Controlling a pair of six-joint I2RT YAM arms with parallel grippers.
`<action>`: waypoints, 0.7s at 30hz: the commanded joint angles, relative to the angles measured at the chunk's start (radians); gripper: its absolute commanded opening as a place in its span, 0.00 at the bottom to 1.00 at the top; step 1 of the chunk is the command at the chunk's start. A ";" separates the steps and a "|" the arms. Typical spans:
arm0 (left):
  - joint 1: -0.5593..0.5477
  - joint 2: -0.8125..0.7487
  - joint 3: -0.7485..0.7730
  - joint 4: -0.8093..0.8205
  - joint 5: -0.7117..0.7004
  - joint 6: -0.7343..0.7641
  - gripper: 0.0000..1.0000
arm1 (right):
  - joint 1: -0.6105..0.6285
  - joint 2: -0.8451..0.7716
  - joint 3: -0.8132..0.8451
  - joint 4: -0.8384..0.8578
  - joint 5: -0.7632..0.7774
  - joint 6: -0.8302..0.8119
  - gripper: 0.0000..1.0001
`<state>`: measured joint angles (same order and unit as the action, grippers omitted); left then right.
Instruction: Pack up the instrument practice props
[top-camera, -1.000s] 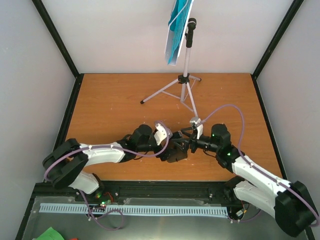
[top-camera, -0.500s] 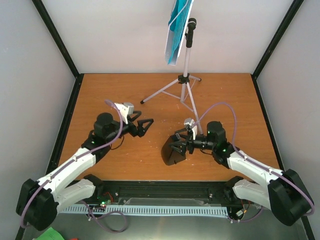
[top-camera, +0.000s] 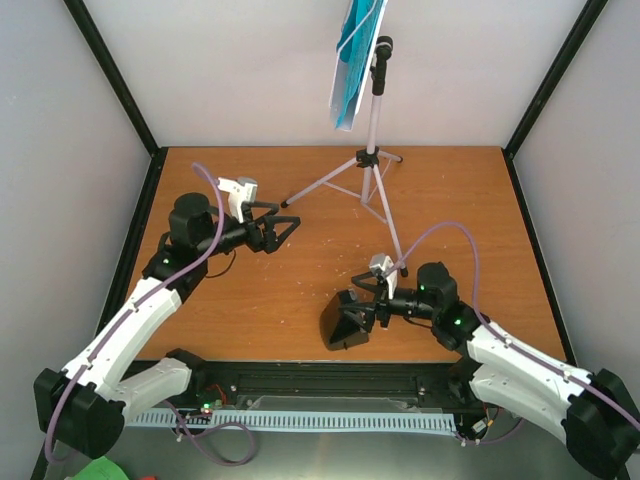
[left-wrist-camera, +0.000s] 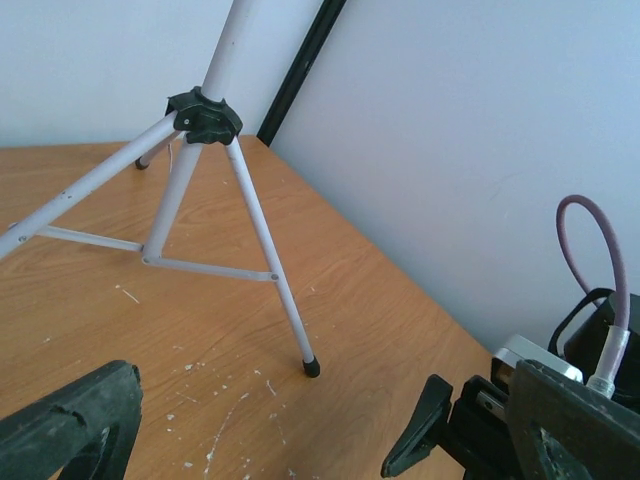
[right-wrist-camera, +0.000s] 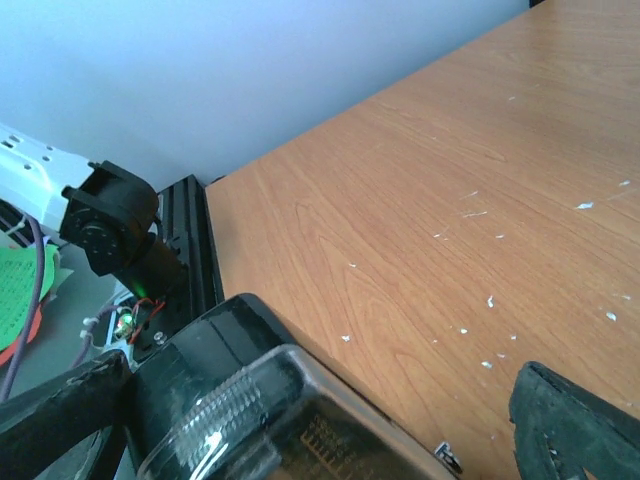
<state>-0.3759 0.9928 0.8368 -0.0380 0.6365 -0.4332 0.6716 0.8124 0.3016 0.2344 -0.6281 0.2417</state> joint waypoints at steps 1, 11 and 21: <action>0.011 -0.004 0.072 -0.098 0.013 0.069 0.99 | 0.005 0.111 0.064 0.068 -0.026 -0.100 1.00; 0.027 -0.007 0.114 -0.206 -0.136 0.267 0.99 | 0.078 0.255 0.116 0.046 -0.105 -0.149 0.80; 0.037 -0.005 0.068 -0.191 -0.261 0.313 0.99 | 0.248 0.370 0.166 0.248 0.416 -0.090 0.57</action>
<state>-0.3538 0.9936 0.9073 -0.2134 0.4541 -0.1715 0.8585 1.1156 0.4248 0.3916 -0.4839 0.1001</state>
